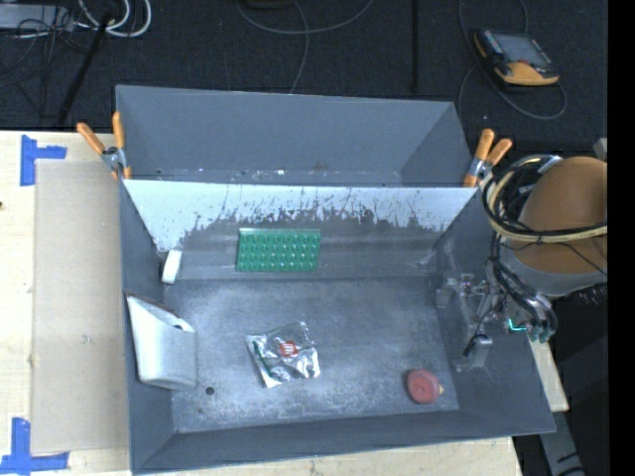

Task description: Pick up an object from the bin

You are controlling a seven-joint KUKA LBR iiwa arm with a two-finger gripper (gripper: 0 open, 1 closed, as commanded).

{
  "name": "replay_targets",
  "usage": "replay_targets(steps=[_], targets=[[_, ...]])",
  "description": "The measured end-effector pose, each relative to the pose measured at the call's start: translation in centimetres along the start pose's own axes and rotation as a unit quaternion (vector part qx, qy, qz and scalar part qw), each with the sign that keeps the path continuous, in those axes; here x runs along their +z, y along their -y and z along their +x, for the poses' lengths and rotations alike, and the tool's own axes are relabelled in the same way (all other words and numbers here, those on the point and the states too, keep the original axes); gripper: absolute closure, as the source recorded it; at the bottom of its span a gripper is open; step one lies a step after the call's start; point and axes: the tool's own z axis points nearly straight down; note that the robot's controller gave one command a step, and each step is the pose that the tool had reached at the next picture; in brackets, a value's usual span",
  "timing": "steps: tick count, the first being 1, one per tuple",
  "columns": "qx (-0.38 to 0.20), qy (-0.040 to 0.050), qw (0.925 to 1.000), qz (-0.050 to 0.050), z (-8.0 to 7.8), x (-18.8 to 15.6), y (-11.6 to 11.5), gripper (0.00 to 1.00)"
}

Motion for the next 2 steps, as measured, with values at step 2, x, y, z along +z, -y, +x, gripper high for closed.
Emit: replay_targets(steps=[2], targets=[[-0.264, 0.0131, 0.9644, 0.006, 5.3, 6.1, -4.8, 0.00]])
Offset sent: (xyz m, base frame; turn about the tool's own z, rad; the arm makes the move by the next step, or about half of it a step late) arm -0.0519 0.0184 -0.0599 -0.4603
